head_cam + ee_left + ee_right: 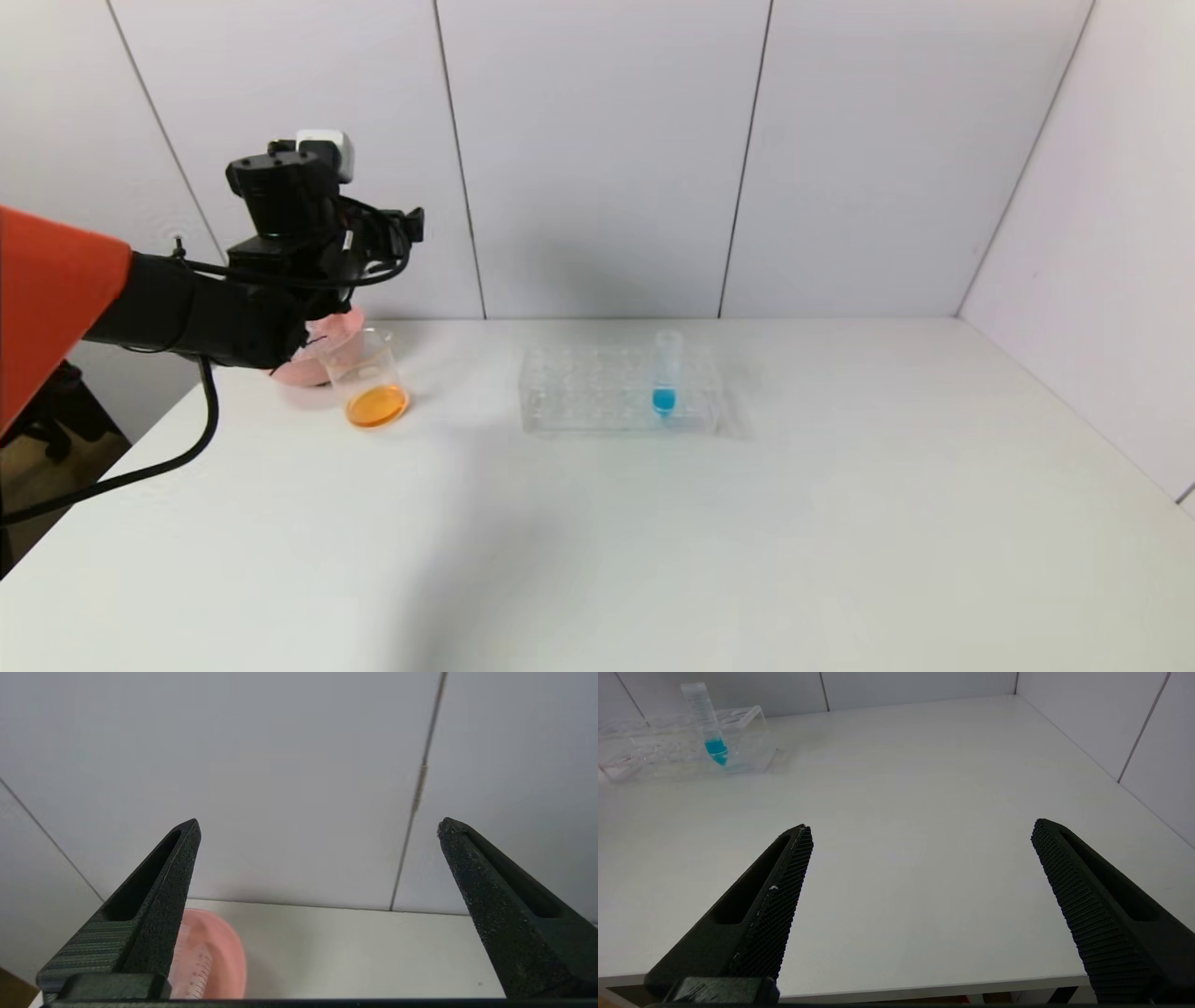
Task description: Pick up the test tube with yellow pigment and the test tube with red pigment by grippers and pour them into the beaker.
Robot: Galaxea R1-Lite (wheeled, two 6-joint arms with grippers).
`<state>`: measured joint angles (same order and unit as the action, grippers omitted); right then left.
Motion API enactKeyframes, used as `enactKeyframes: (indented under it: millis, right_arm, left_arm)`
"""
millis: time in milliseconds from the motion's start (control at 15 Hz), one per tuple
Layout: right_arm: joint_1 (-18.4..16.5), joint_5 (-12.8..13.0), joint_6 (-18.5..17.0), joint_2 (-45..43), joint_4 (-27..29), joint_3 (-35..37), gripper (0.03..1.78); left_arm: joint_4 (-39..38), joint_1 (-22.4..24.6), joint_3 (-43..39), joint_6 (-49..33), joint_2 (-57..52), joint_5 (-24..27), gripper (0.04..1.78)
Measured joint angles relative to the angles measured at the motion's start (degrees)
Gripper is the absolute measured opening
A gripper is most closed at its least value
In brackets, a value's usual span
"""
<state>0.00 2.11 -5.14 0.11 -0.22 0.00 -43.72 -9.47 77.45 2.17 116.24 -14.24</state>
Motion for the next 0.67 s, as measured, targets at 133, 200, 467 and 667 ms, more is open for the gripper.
enactKeyframes:
  millis: [133, 200, 467, 667]
  right_arm:
    - [0.0, 0.0, -0.04, 0.0, -0.02, 0.0, 1.71]
    - [0.0, 0.0, -0.02, 0.0, 0.0, 0.0, 1.71]
    - [0.0, 0.01, -0.02, 0.0, -0.02, 0.0, 1.71]
    - [0.0, 0.01, -0.02, 0.0, -0.02, 0.0, 1.71]
  left_arm:
    - [1.49, -1.41, -4.49, 1.55, -5.11, 2.17, 1.76]
    - [1.74, -1.79, -7.05, 2.73, -7.91, 3.13, 1.76]
    - [2.24, -1.71, -18.98, 6.51, -20.81, 4.05, 1.76]
    - [2.62, -0.26, -28.61, 9.51, -31.95, 3.8, 1.76]
